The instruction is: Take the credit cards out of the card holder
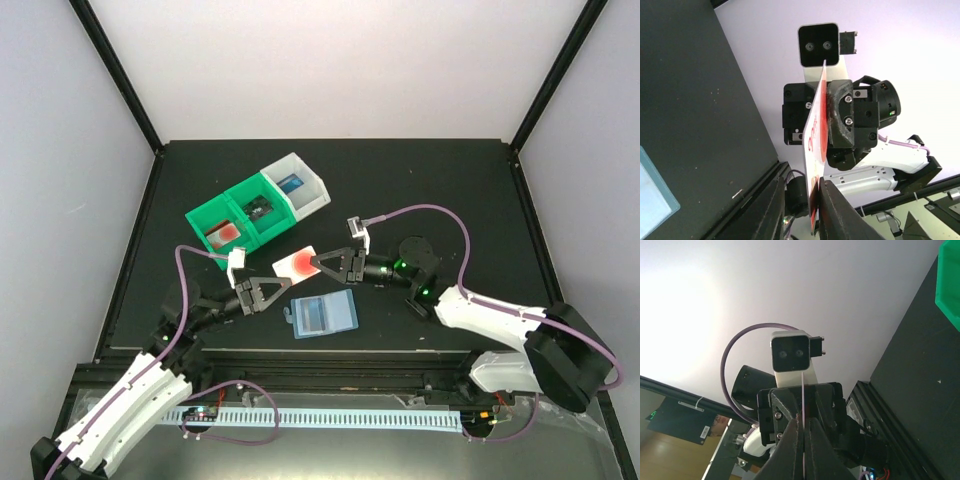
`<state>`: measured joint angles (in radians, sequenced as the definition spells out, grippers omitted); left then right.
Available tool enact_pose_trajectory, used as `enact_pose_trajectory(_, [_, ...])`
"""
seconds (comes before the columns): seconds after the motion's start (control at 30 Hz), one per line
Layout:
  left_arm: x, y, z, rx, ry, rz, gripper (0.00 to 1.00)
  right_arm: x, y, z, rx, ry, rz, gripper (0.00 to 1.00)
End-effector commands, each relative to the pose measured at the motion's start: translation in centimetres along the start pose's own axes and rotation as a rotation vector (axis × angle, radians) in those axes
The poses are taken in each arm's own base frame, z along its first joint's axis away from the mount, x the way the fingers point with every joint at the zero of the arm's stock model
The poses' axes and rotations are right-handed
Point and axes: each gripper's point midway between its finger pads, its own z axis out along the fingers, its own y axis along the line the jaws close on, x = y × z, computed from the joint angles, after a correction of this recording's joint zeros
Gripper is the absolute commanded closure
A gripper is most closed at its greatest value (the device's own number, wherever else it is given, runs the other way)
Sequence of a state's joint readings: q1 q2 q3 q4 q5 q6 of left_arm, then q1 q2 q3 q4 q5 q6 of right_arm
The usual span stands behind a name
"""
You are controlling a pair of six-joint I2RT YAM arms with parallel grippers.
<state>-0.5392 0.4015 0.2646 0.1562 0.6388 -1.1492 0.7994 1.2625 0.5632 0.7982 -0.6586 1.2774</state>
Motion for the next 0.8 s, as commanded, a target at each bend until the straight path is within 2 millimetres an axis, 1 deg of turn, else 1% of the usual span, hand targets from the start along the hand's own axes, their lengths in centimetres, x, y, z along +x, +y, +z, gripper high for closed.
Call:
enact_pose_trajectory(0.0, [-0.7,-1.3,-0.2,0.042,-0.04,0.002,0.82,-0.6,0.5,-0.6,-0.005,-0.043,-0.034,0.99])
enact_pose_trajectory(0.03, [-0.7,-1.3,-0.2,0.044,-0.041,0.0,0.84,-0.6,0.4,-0.6,-0.003,-0.044,-0.035,0.99])
enact_pose_trajectory(0.13, [-0.8,-1.3,-0.2,0.042,-0.044,-0.006,0.96,-0.6,0.3,-0.6,0.001,-0.046,-0.032,0.99])
enact_pose_trajectory(0.17, [-0.8,-1.3,-0.2,0.041,-0.045,-0.008,0.98,-0.6,0.3,-0.7,0.003,-0.047,-0.031,0.99])
enact_pose_trajectory(0.37, [-0.8,-1.1,-0.2,0.034,-0.044,-0.01,0.98,-0.5,-0.1,-0.8,0.025,-0.051,-0.032,0.99])
enact_pose_trajectory(0.43, [-0.8,-1.0,-0.2,0.031,-0.044,-0.006,0.98,-0.5,-0.2,-0.9,0.033,-0.053,-0.033,0.95])
enact_pose_trajectory(0.53, [-0.8,-0.6,-0.2,0.01,-0.044,-0.007,0.98,-0.5,-0.1,-1.1,0.045,-0.054,-0.05,0.85])
enact_pose_trajectory(0.57, [-0.8,-0.6,-0.2,0.0,-0.044,-0.003,0.98,-0.4,-0.2,-1.1,0.053,-0.049,-0.054,0.8])
enact_pose_trajectory(0.7, [-1.1,-1.1,-0.1,-0.044,-0.027,0.046,0.98,-0.1,-0.4,-1.7,0.092,-0.05,-0.081,0.57])
enact_pose_trajectory(0.73, [-1.3,-1.2,-0.1,-0.054,-0.024,0.056,0.98,-0.1,-0.4,-2.0,0.103,-0.051,-0.089,0.5])
enact_pose_trajectory(0.77, [-1.4,-1.3,-0.1,-0.063,-0.022,0.07,0.98,0.0,-0.4,-2.1,0.114,-0.051,-0.106,0.4])
